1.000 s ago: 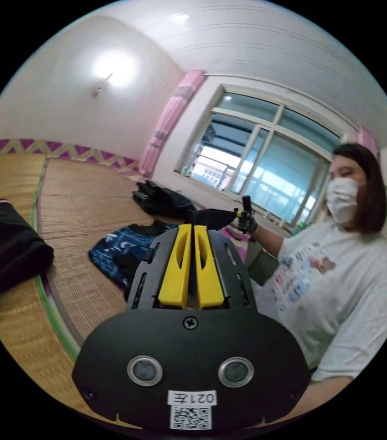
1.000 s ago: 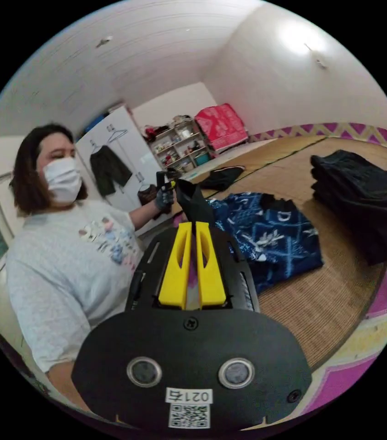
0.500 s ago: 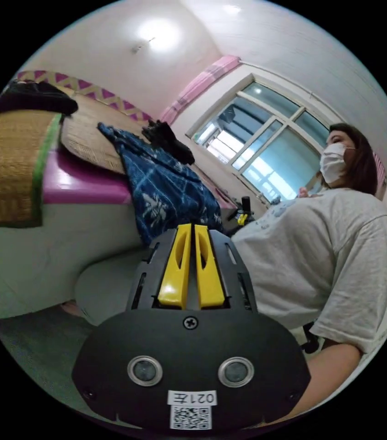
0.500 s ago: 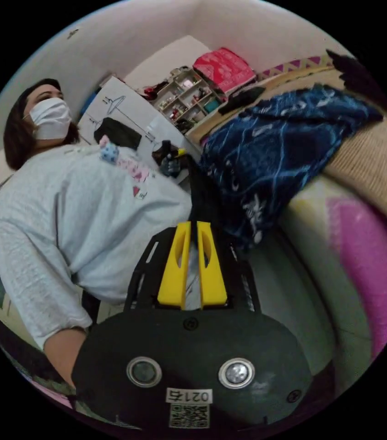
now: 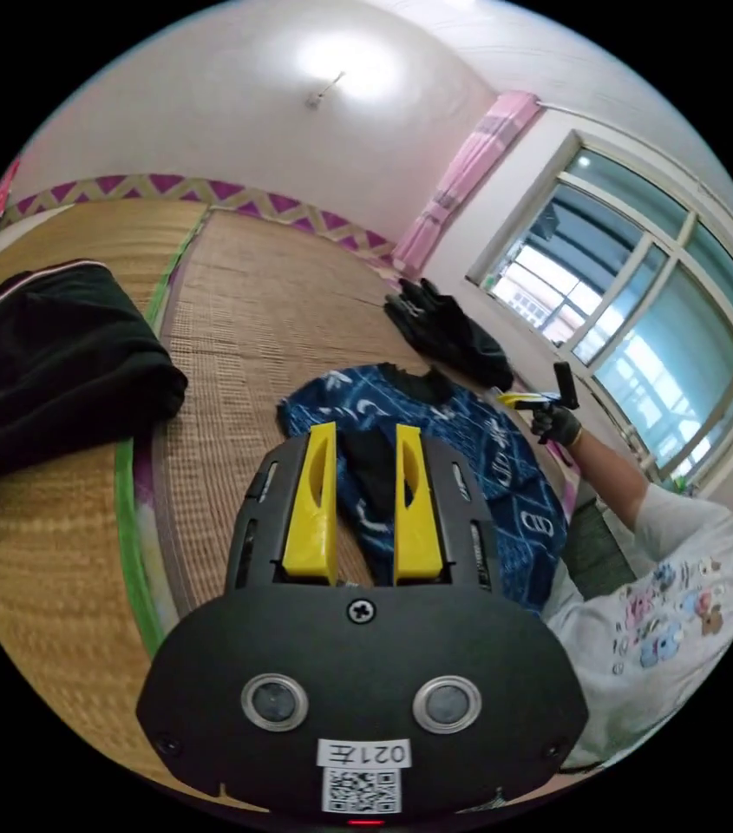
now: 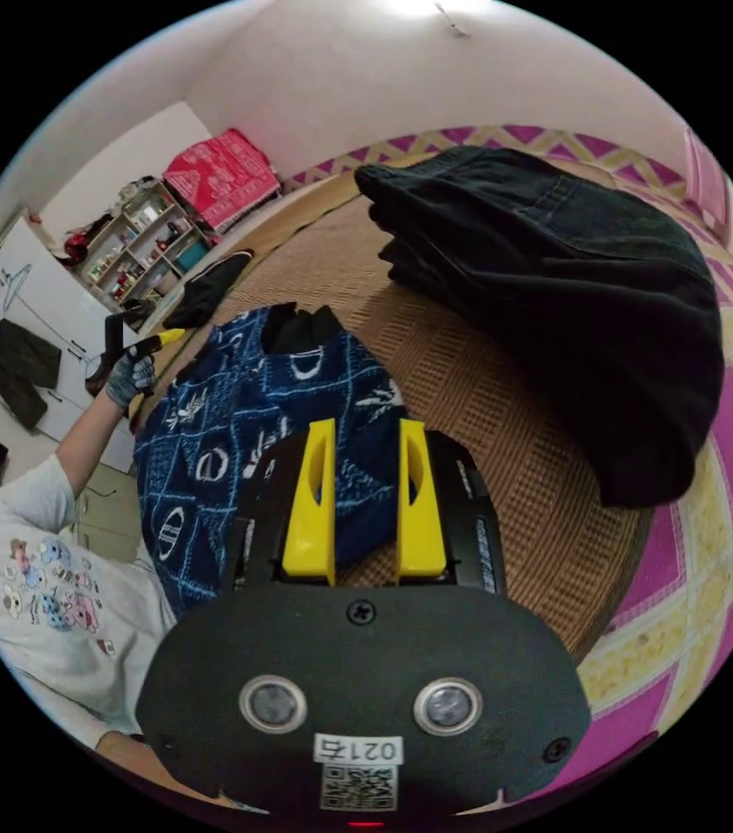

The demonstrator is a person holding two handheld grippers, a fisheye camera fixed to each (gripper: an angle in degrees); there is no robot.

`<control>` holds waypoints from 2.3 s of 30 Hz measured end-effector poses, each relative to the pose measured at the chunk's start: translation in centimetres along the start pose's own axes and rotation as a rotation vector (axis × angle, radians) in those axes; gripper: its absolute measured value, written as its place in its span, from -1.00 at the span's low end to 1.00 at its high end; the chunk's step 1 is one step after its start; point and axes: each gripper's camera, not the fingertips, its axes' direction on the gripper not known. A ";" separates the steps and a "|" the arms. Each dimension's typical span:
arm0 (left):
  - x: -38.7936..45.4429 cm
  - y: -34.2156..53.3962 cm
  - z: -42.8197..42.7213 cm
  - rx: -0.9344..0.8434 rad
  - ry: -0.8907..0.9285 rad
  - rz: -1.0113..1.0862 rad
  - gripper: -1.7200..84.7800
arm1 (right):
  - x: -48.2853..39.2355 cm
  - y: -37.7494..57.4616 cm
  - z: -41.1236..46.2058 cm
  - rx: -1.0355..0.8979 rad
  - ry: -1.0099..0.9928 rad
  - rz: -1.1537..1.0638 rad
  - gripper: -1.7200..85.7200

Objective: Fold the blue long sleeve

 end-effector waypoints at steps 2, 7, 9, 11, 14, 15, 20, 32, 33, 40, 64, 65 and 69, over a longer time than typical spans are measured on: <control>-2.3 -2.0 2.0 -0.023 -0.027 -0.038 -0.73 | 1.3 -2.6 1.9 -0.048 0.000 0.012 -0.71; -6.5 -5.3 8.2 -0.201 0.040 -0.074 -0.74 | 1.1 -5.1 4.9 -0.101 -0.063 -0.059 -0.73; -6.7 -5.8 9.4 -0.237 0.105 -0.047 -0.76 | 0.4 -5.6 5.4 -0.118 -0.042 -0.095 -0.76; -7.1 -6.2 10.2 -0.265 0.129 -0.047 -0.82 | -0.1 -5.9 5.8 -0.135 -0.030 -0.121 -0.82; -7.3 -6.6 11.9 -0.345 0.180 -0.042 -0.95 | -0.6 -6.4 6.6 -0.189 -0.108 -0.158 -0.93; -7.3 -6.9 12.1 -0.353 0.177 -0.036 -0.97 | -0.7 -6.5 6.7 -0.193 -0.114 -0.157 -0.94; -6.9 -9.0 11.2 -0.298 0.144 0.014 -0.98 | -1.1 -7.8 5.6 -0.165 -0.071 -0.143 -0.96; -9.5 -12.3 15.0 -0.320 -0.044 -0.054 -0.98 | -2.8 -12.6 8.1 -0.176 0.173 -0.104 -0.95; -9.9 -11.3 15.6 -0.307 -0.042 -0.067 -0.97 | -2.8 -12.4 8.3 -0.177 0.185 -0.101 -0.93; -7.2 -6.8 8.5 0.010 -0.053 -0.039 -0.98 | -11.4 -9.3 3.9 -0.011 0.247 -0.216 -0.78; 12.1 11.3 6.1 0.035 -0.018 0.083 -0.98 | -32.6 -10.3 12.7 -0.014 0.022 -0.396 -0.92; 12.4 11.4 6.2 0.037 -0.013 0.082 -0.98 | -30.4 -9.9 9.3 0.055 -0.057 -0.327 -0.93; 14.9 11.8 7.1 0.048 0.006 0.099 -0.98 | -22.3 -6.2 -3.6 0.284 -0.196 -0.170 -0.94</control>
